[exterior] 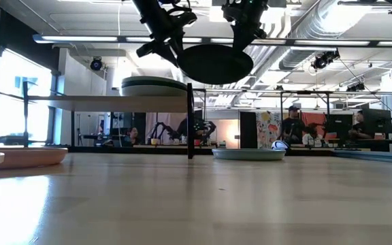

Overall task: Place and stack plates onto a shelf
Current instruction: Stack the black plate on top of the green plate on the shelf

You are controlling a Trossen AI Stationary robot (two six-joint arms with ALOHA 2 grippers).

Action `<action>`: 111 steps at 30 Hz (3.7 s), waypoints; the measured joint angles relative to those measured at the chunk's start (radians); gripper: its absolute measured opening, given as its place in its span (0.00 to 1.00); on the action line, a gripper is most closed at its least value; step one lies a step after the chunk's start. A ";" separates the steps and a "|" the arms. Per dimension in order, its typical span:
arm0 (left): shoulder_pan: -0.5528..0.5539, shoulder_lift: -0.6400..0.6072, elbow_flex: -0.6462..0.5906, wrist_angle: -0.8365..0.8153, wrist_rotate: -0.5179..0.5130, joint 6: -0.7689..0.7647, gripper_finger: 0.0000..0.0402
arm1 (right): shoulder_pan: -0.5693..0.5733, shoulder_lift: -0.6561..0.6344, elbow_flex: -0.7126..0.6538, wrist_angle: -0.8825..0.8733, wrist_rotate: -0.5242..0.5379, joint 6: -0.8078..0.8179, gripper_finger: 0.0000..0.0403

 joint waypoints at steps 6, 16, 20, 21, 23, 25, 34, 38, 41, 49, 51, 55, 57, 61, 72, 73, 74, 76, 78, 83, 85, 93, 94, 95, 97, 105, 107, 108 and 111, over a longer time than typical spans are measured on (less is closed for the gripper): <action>-0.001 0.000 0.000 0.000 0.000 0.019 0.06 | 0.000 0.000 0.000 -0.001 -0.036 -0.013 0.00; -0.002 0.000 0.000 0.000 -0.006 0.031 0.02 | 0.002 0.000 0.000 -0.007 -0.041 -0.034 0.00; -0.002 0.000 0.000 -0.006 -0.005 0.034 0.01 | 0.002 0.000 0.000 -0.004 -0.042 -0.053 0.06; -0.002 0.000 0.000 -0.010 -0.003 0.035 0.01 | 0.003 0.000 0.000 0.002 -0.042 -0.065 0.08; -0.002 0.000 0.000 -0.012 -0.002 0.037 0.01 | 0.003 0.000 0.000 0.023 -0.033 -0.083 0.13; 0.000 -0.002 0.000 -0.012 0.000 0.037 0.01 | 0.002 0.000 0.000 0.041 -0.027 -0.096 0.19; 0.065 -0.051 0.000 -0.136 0.013 0.016 0.01 | -0.001 0.000 0.000 0.056 -0.024 -0.167 0.31; 0.105 -0.091 0.000 -0.151 0.039 0.003 0.01 | -0.001 0.000 0.000 0.066 -0.023 -0.181 0.32; 0.145 -0.128 0.000 -0.170 0.062 -0.017 0.01 | -0.001 0.000 0.000 0.083 -0.023 -0.183 0.32; 0.299 -0.202 0.000 -0.247 0.140 -0.071 0.02 | -0.001 0.000 0.000 0.116 -0.024 -0.180 0.32; 0.351 -0.207 0.000 -0.247 0.216 -0.085 0.03 | -0.001 0.000 0.000 0.116 -0.024 -0.180 0.32; 0.443 -0.208 0.000 -0.249 0.358 -0.116 0.04 | -0.001 0.000 0.000 0.117 -0.024 -0.180 0.32; 0.477 -0.206 0.000 -0.253 0.423 -0.116 0.04 | -0.001 0.000 0.000 0.121 -0.024 -0.180 0.32; 0.526 -0.197 0.000 -0.282 0.507 -0.116 0.04 | -0.001 0.000 0.000 0.129 -0.025 -0.175 0.32; 0.550 -0.193 0.000 -0.430 0.451 -0.087 0.04 | -0.001 0.000 0.000 0.128 -0.025 -0.175 0.32; 0.550 -0.190 0.000 -0.430 0.441 -0.087 0.04 | -0.001 0.000 0.000 0.128 -0.025 -0.175 0.32; 0.549 -0.188 0.000 -0.430 0.427 -0.087 0.04 | -0.001 0.000 0.000 0.128 -0.025 -0.175 0.32; 0.549 -0.178 0.000 -0.430 0.399 -0.087 0.04 | -0.001 0.000 0.000 0.128 -0.025 -0.175 0.32; 0.549 -0.167 0.000 -0.430 0.393 -0.087 0.04 | -0.001 0.000 0.000 0.128 -0.025 -0.175 0.32; 0.548 -0.120 0.000 -0.430 0.394 -0.074 0.04 | -0.001 0.000 0.000 0.127 -0.025 -0.175 0.32; 0.548 -0.107 0.000 -0.429 0.401 -0.070 0.04 | -0.001 0.000 0.000 0.127 -0.025 -0.175 0.32; 0.548 -0.072 0.000 -0.431 0.405 -0.061 0.04 | -0.001 0.000 0.000 0.119 -0.025 -0.175 0.32; 0.548 -0.067 0.000 -0.431 0.405 -0.061 0.04 | -0.001 0.000 0.000 0.120 -0.025 -0.175 0.32; 0.548 -0.063 0.000 -0.431 0.405 -0.061 0.04 | -0.001 0.000 0.000 0.119 -0.025 -0.175 0.32; 0.548 -0.055 0.000 -0.430 0.406 -0.061 0.04 | -0.001 0.000 0.000 0.119 -0.025 -0.175 0.32; 0.547 -0.048 0.000 -0.430 0.407 -0.052 0.04 | -0.001 0.000 0.000 0.119 -0.025 -0.179 0.32; 0.547 -0.048 0.000 -0.430 0.406 -0.052 0.04 | -0.001 0.000 0.000 0.119 -0.025 -0.179 0.32; 0.547 -0.048 0.000 -0.430 0.404 -0.052 0.04 | -0.001 0.000 0.000 0.119 -0.025 -0.179 0.32; 0.547 -0.048 0.000 -0.430 0.396 -0.037 0.04 | -0.001 0.000 0.000 0.119 -0.025 -0.179 0.32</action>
